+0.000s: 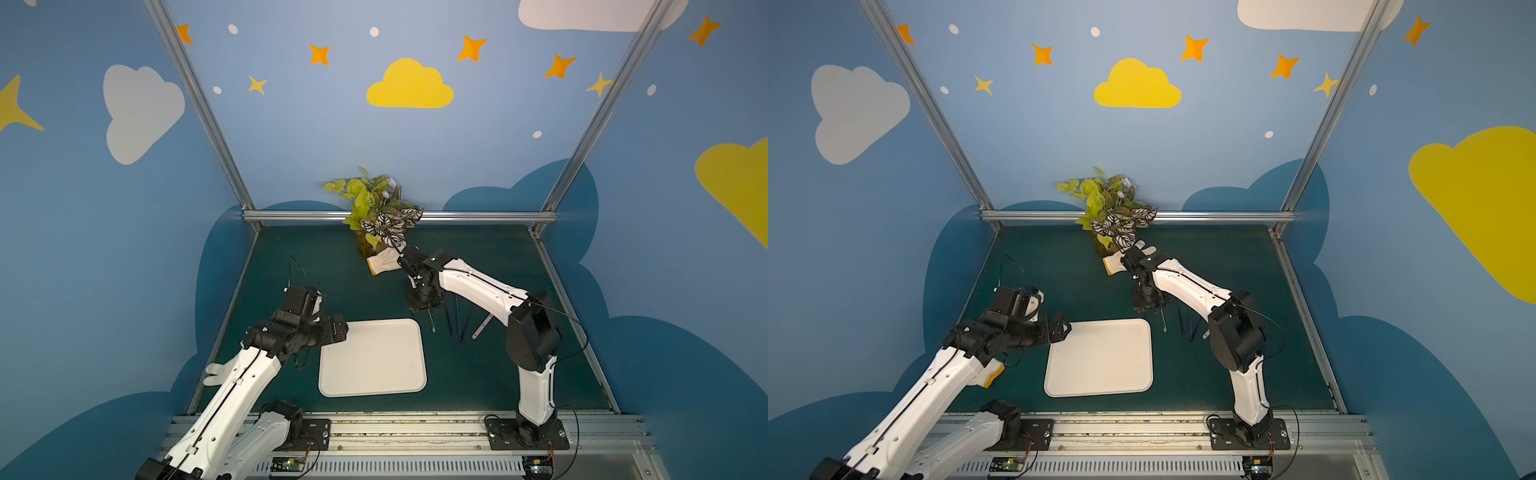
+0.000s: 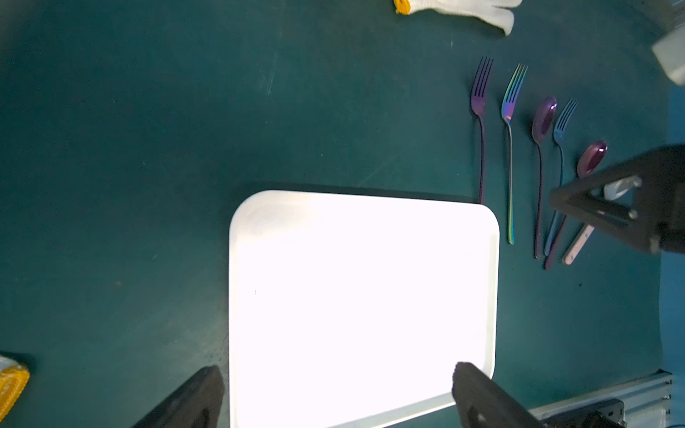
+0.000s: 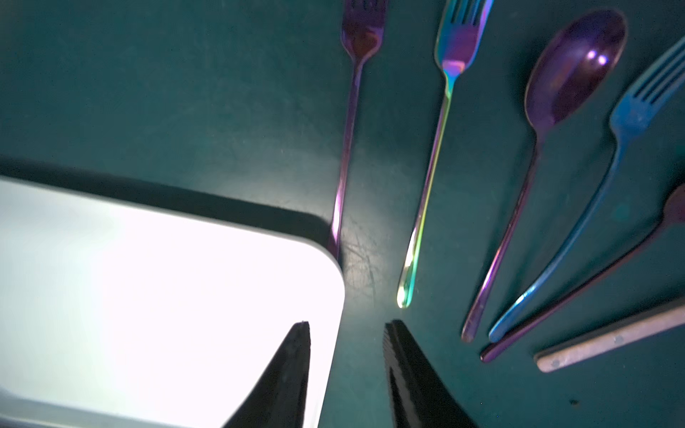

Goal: Set the spoon and fork side by side
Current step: Pick up the fork at the center of the board.

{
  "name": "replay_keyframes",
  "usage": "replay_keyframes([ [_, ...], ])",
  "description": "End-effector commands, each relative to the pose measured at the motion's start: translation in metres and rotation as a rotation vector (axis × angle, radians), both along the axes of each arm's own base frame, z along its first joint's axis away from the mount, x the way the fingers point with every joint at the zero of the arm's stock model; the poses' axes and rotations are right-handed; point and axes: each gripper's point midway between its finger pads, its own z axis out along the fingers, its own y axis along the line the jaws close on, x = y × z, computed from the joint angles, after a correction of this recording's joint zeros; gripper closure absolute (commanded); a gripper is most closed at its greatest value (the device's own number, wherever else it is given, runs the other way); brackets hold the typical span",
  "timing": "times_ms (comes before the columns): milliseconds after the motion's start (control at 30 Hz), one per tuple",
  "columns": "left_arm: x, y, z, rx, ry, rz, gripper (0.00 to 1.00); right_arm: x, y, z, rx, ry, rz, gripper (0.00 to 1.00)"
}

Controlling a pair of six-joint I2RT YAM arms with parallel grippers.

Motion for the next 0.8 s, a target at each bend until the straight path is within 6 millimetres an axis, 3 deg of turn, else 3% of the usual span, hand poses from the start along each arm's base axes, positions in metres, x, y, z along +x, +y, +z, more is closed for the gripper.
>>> replay_keyframes([
  [0, -0.011, -0.001, -0.001, -0.003, 0.038, -0.032, 0.0, 0.015, 0.007, -0.001, -0.025, -0.023, 0.038, 0.63],
  [267, -0.015, 0.001, 0.003, 0.0, 0.024, -0.037, 0.0, 0.041, 0.016, -0.031, -0.019, 0.011, -0.005, 0.69],
  [767, -0.01, 0.004, 0.003, 0.044, 0.019, -0.055, 0.0, 0.046, 0.01, -0.077, -0.037, 0.095, -0.049, 0.76],
])
